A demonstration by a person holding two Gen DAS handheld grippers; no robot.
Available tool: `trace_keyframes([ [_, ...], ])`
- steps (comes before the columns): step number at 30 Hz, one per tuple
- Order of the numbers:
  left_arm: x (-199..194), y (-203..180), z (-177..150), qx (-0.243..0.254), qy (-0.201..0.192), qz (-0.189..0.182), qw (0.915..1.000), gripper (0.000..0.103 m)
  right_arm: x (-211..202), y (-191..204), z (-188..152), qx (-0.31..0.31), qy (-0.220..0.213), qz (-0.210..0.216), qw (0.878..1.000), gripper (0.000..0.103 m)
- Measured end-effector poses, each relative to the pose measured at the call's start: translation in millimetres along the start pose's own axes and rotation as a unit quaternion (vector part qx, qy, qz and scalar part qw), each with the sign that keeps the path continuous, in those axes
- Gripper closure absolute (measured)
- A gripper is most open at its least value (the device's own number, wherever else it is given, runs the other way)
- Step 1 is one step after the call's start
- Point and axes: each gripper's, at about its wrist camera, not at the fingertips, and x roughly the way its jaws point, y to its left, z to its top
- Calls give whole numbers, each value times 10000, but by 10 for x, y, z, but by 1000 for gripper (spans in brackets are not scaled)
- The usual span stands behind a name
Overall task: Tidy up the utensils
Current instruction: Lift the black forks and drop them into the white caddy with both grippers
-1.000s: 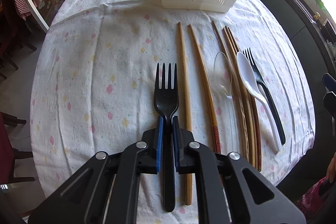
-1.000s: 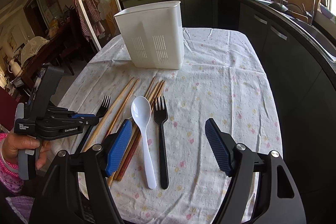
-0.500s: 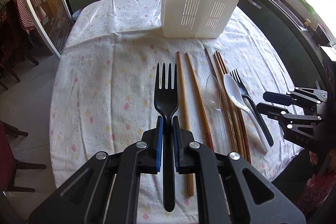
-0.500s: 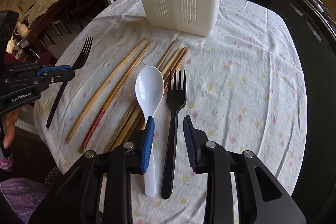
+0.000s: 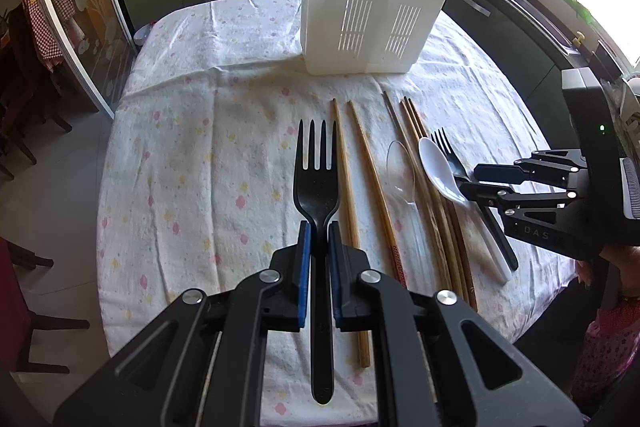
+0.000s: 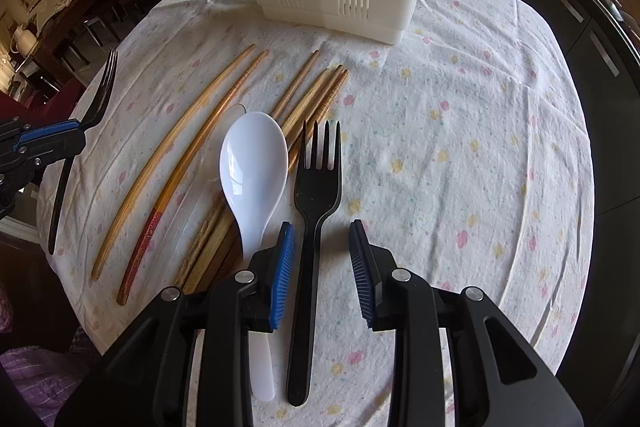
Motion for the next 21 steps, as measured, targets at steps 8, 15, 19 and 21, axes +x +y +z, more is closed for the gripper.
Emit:
trace_keyframes([
  [8,-64,7,21,4,-121,-47,9999,94,-201,-101,-55,302,-533,183,9980,94],
  [15,-447,18,277,30,-759,-192,9969,94,-907,-242,-75,740,-1779,699,9788,94],
  [19,-797,-6,706,41,-1526,-380,9875,94,-1238,-220,-46,817,-2343,793,9655,94],
  [21,-935,-9,957,-10,-1988,-523,9787,94,-1345,-188,-30,793,-2485,815,9619,94],
])
